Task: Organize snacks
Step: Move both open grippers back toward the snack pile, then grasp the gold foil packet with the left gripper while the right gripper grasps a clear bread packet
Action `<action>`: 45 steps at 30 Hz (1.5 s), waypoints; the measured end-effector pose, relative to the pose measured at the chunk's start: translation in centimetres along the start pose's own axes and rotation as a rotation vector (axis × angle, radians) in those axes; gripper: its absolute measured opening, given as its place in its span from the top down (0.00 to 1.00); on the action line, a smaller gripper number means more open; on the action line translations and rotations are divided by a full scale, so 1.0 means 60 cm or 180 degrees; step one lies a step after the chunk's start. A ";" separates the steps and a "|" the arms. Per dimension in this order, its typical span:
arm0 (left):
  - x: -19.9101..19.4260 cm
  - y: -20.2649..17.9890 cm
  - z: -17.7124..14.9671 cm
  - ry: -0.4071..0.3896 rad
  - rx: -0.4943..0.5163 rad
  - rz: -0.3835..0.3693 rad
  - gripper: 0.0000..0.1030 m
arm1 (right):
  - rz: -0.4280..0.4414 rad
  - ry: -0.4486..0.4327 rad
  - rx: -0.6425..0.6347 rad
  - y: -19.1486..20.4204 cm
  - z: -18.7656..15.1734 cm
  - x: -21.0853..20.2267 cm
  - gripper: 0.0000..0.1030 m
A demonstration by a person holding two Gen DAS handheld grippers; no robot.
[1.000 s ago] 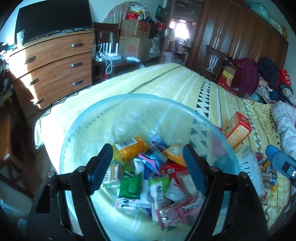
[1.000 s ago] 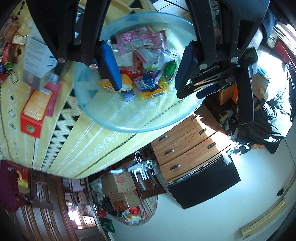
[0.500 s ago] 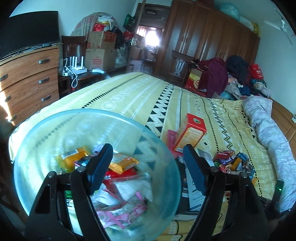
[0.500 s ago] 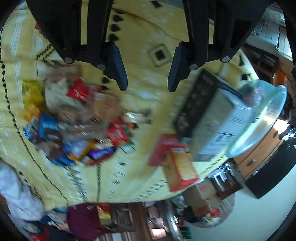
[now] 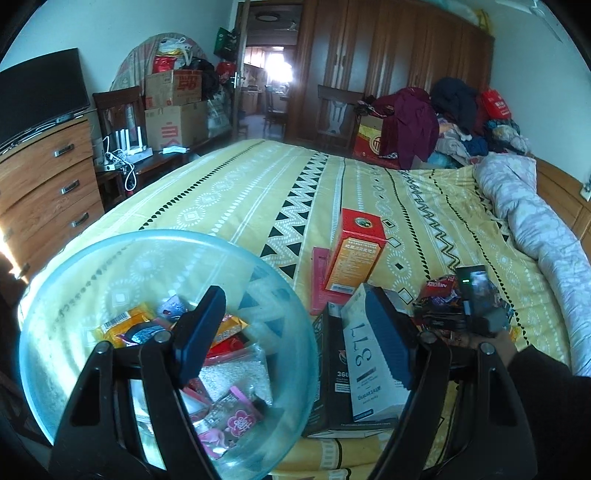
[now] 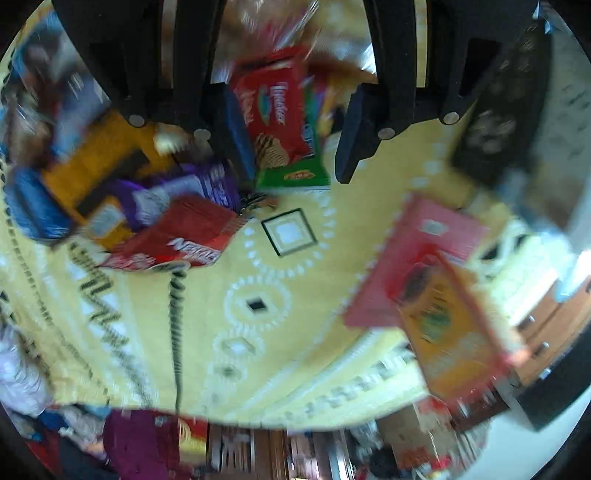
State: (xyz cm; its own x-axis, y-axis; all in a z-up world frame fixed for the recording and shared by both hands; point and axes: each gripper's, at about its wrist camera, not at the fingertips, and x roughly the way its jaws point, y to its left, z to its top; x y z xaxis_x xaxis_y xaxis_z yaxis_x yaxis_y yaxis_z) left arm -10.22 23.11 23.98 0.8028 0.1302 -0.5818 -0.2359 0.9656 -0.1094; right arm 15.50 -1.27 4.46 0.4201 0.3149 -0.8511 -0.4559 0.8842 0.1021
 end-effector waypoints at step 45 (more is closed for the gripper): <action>0.236 -0.363 -0.283 0.1507 0.1252 -0.1143 0.65 | -0.0107 0.0032 -0.0526 -0.161 -0.361 -0.292 0.36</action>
State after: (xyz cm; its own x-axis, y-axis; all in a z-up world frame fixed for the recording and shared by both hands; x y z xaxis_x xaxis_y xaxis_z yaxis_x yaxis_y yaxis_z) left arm -3.03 0.11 4.44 0.4488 -0.2366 -0.8617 0.2853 0.9518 -0.1127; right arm -4.47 -22.81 7.21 0.4298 0.2817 -0.8578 -0.5649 0.8251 -0.0121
